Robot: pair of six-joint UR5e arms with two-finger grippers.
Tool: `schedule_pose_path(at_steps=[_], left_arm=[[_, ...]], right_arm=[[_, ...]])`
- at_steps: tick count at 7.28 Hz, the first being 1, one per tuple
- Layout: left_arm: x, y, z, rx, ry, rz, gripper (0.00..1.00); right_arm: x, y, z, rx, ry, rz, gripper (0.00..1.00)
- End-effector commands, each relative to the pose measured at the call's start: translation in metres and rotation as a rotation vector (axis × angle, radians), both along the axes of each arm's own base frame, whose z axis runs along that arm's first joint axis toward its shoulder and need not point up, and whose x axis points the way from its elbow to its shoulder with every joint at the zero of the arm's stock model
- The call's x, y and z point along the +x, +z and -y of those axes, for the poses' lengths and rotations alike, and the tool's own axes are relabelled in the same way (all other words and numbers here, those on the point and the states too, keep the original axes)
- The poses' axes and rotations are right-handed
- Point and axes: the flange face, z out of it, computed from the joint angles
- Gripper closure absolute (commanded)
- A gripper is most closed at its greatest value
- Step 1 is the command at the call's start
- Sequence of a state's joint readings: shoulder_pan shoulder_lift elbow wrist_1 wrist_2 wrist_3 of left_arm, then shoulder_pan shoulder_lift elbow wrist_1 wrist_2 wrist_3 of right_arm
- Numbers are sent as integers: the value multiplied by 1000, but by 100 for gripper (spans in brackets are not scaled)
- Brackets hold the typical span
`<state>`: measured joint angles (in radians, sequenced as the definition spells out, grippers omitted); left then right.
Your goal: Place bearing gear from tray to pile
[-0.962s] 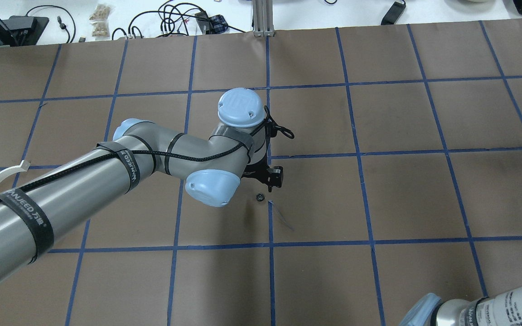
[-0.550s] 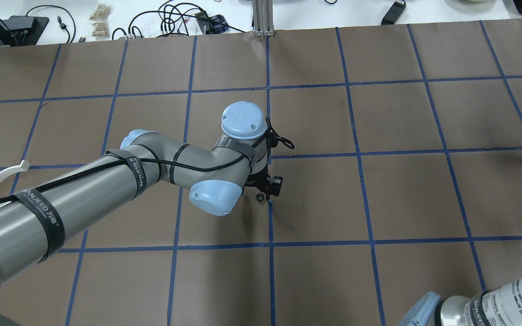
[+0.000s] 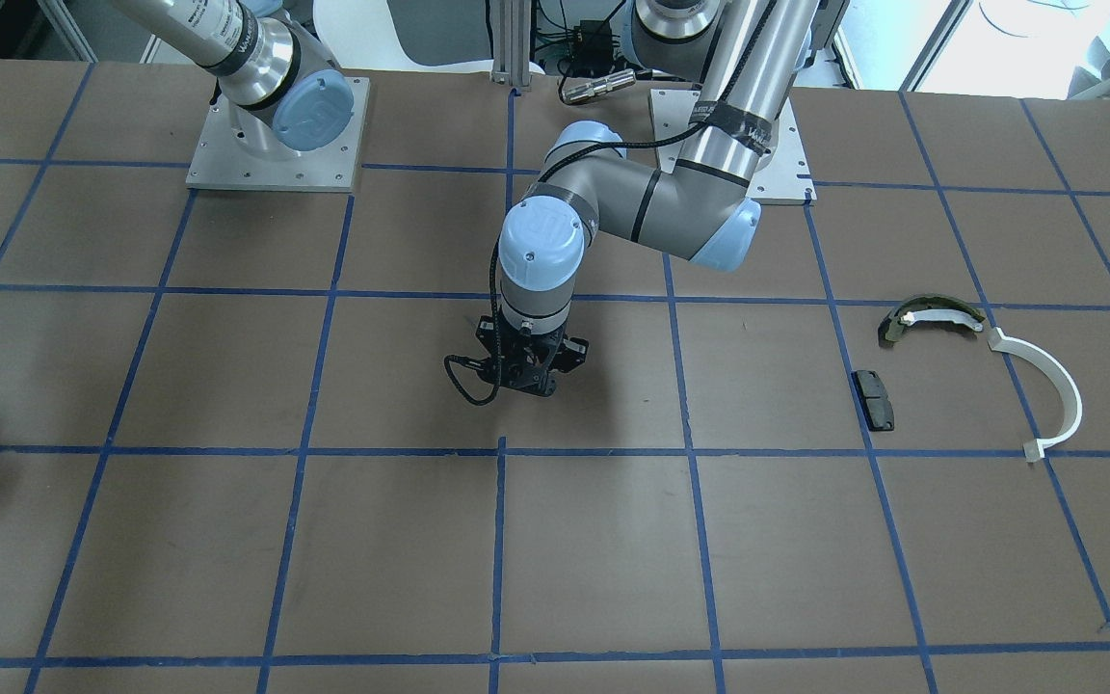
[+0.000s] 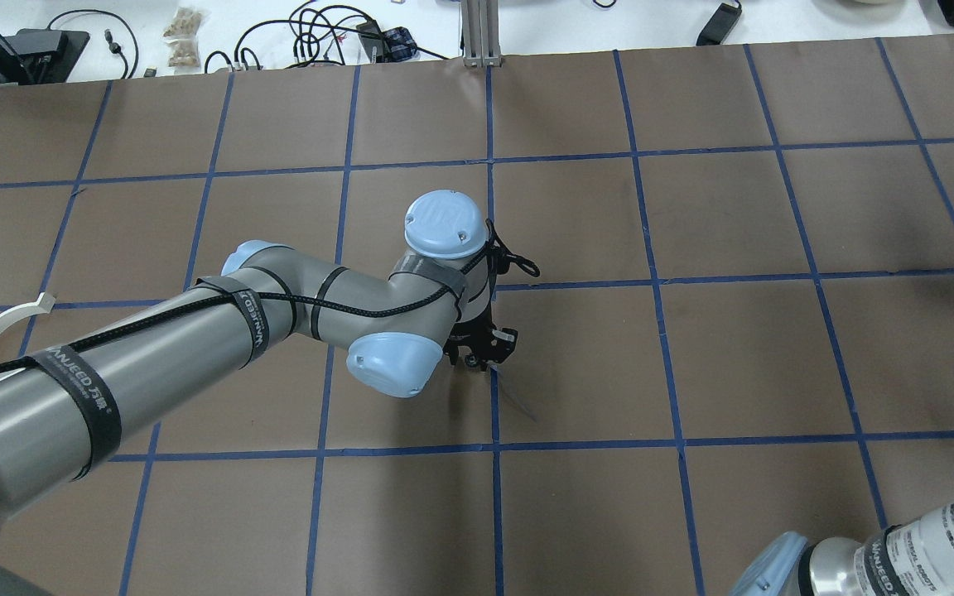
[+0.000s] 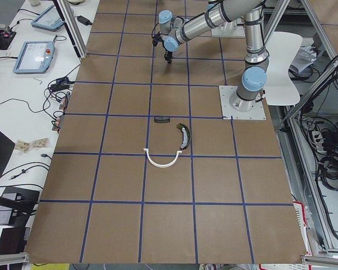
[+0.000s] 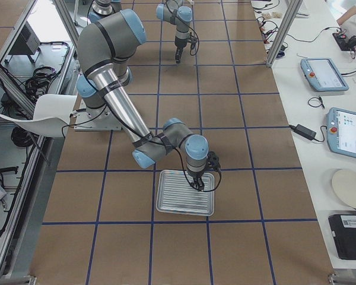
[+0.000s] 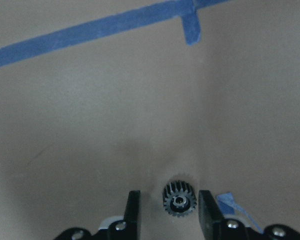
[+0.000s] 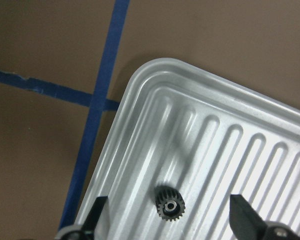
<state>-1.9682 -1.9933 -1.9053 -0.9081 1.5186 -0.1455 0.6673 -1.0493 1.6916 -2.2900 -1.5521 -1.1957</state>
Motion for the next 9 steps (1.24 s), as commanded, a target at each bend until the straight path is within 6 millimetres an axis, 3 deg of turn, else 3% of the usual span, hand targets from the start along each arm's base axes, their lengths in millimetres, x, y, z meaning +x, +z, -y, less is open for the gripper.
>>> schedule_pose_path(at_steps=[1,2,4,6,8,9], left_arm=[[0,-2,-1,6,-10,-2,72],[0,-4,-1,8,-16,1,100],[1,9,6,-22,-67,-6,100],[20,54,37,-48,-29,-8,100],[93,125,97,15,48,64,100],[134,149,119,21,77,94,100]], right_arm=[[-4,-8,-2,10,5,8,25],[-4,-19,-4,22,2,22,25],[-7,-20,-1,21,2,21,27],[-7,-19,-1,21,0,18,33],[-7,-21,-1,23,2,21,44],[-7,-21,-1,23,0,21,47]])
